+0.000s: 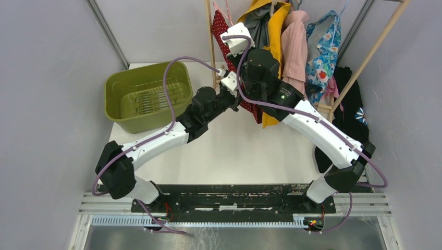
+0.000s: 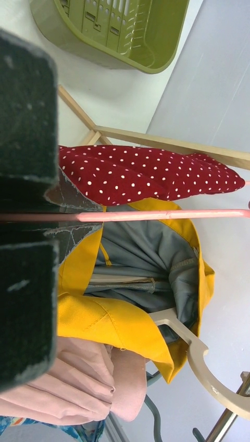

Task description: Remove the skirt from the hanger

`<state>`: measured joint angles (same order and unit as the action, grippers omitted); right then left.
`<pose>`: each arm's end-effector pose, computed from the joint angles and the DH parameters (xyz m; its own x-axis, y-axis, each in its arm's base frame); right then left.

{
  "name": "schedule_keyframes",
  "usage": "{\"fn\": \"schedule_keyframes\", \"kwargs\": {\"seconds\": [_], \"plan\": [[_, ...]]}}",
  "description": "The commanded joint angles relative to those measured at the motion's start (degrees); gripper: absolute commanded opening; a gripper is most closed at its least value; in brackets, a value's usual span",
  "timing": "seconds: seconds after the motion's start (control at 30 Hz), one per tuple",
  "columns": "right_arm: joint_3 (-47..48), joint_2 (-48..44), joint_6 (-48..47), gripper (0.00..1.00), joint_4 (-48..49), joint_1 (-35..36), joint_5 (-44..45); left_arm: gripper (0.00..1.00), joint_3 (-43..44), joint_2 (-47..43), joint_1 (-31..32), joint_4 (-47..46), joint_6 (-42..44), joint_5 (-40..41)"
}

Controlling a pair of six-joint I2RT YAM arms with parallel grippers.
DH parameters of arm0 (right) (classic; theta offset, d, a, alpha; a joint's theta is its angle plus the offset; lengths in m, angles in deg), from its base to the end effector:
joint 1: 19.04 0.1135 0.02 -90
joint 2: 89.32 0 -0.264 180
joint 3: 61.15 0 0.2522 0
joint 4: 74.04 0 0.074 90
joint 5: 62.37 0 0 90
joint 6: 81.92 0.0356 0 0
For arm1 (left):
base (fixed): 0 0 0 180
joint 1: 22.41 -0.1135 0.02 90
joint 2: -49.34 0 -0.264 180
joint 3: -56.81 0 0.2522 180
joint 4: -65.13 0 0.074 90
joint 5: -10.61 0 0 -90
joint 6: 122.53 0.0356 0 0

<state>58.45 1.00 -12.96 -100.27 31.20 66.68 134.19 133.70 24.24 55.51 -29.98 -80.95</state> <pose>0.2366 0.2493 0.5062 0.1016 -0.3138 -0.9440 -0.1694 0.9296 -0.3272 0.2422 -0.2580 0.3506 0.0648 -0.0038 -0.9979 0.7434 0.6673 0.0457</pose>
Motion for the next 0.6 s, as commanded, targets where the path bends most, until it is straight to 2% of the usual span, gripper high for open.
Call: {"fn": "schedule_keyframes", "kwargs": {"seconds": [0.0, 0.23, 0.33, 0.5, 0.57], "plan": [[-0.3, -3.0, 0.1, 0.01, 6.6, 0.4, 0.7, 0.03, 3.9, -5.5, 0.1, 11.8, 5.0, 9.1], [-2.5, -1.6, -3.3, 0.01, 10.2, 0.2, 3.1, 0.03, 1.6, -23.4, 0.0, 22.2, 7.8, 29.7], [-2.5, -0.8, -3.7, 0.01, 11.3, -0.5, 5.2, 0.03, 1.0, -29.7, 0.0, 23.7, 11.3, 39.1], [-3.0, 0.0, -1.3, 0.01, 10.6, -2.3, 6.2, 0.03, 2.7, -32.0, -1.1, 20.6, 23.2, 49.0], [-3.2, 0.0, -0.7, 0.01, 10.4, -2.6, 6.3, 0.03, 4.1, -31.0, -4.3, 20.8, 24.3, 49.5]]}}
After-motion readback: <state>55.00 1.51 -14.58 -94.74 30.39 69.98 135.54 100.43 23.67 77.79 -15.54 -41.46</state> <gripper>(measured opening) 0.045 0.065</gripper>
